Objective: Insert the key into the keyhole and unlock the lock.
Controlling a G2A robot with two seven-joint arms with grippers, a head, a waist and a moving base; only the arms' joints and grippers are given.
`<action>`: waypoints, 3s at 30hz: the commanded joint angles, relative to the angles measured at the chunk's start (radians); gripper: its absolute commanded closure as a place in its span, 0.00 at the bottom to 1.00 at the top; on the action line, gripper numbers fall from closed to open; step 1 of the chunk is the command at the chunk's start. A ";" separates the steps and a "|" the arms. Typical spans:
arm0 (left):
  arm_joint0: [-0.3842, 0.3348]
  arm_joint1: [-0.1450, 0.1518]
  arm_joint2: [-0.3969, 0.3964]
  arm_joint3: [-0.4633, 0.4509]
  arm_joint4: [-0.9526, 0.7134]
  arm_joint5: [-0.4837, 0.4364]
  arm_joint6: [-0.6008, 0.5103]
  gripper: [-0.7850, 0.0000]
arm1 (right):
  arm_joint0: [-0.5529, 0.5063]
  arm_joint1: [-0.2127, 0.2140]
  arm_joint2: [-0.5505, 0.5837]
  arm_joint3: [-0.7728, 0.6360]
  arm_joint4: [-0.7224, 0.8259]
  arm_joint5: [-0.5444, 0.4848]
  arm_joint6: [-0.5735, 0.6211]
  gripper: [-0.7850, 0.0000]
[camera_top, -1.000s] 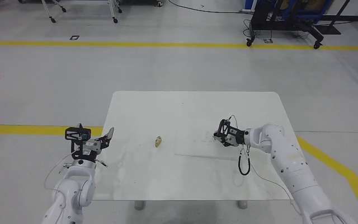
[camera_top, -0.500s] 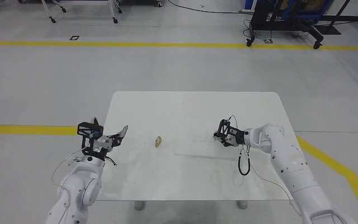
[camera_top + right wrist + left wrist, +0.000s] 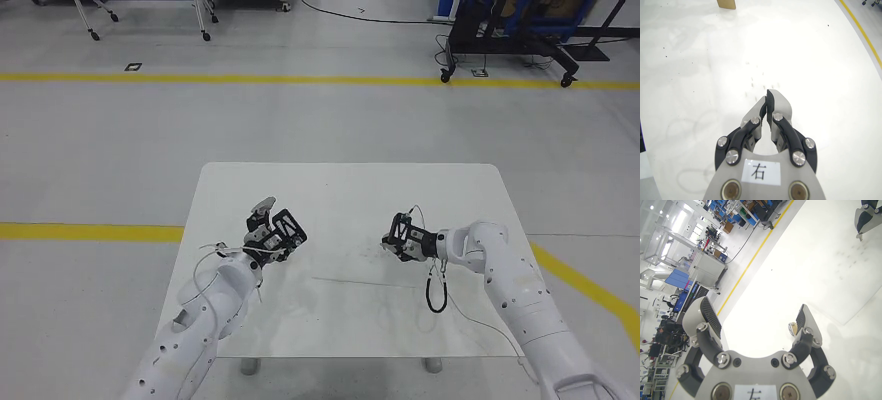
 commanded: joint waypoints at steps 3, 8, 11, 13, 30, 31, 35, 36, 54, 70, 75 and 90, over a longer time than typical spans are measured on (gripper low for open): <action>0.010 0.000 0.000 0.009 -0.007 0.008 0.017 0.00 | 0.000 0.000 0.000 0.000 0.000 0.000 0.000 1.00; 0.002 -0.002 0.035 0.061 -0.007 -0.046 0.097 0.00 | -0.005 0.000 -0.001 -0.010 0.011 0.001 -0.017 1.00; -0.034 -0.009 0.048 0.091 -0.046 -0.059 0.110 0.00 | -0.010 0.004 0.001 -0.019 0.045 0.000 -0.057 1.00; -0.054 -0.011 0.049 0.100 -0.075 -0.085 0.131 0.00 | -0.012 0.008 0.002 -0.018 0.098 0.000 -0.096 1.00; -0.134 -0.009 0.048 0.136 -0.156 -0.279 0.219 0.00 | 0.025 0.086 -0.141 -0.036 0.467 0.000 -0.180 1.00; -0.132 -0.010 0.048 0.148 -0.181 -0.280 0.247 0.00 | 0.025 0.086 -0.141 -0.036 0.467 0.000 -0.180 1.00; -0.175 -0.012 0.015 0.277 -0.412 -0.424 0.433 0.00 | 0.015 0.083 -0.160 -0.064 0.540 0.000 -0.206 1.00; -0.192 -0.012 0.011 0.307 -0.457 -0.481 0.458 0.00 | 0.013 0.083 -0.175 -0.078 0.576 0.000 -0.219 1.00; -0.288 -0.011 0.088 0.496 -0.783 -0.714 0.598 0.00 | 0.066 0.115 -0.327 -0.121 0.990 0.000 -0.222 1.00; -0.319 -0.014 0.121 0.572 -0.820 -0.714 0.527 0.00 | 0.066 0.115 -0.327 -0.121 0.990 0.000 -0.222 1.00; -0.300 -0.016 0.134 0.564 -0.892 -0.714 0.540 0.00 | 0.052 0.113 -0.326 -0.133 1.018 0.000 -0.239 1.00; -0.399 0.035 0.357 0.576 -1.661 -0.714 0.257 0.46 | 0.054 0.090 -0.364 -0.106 1.273 0.000 -0.153 1.00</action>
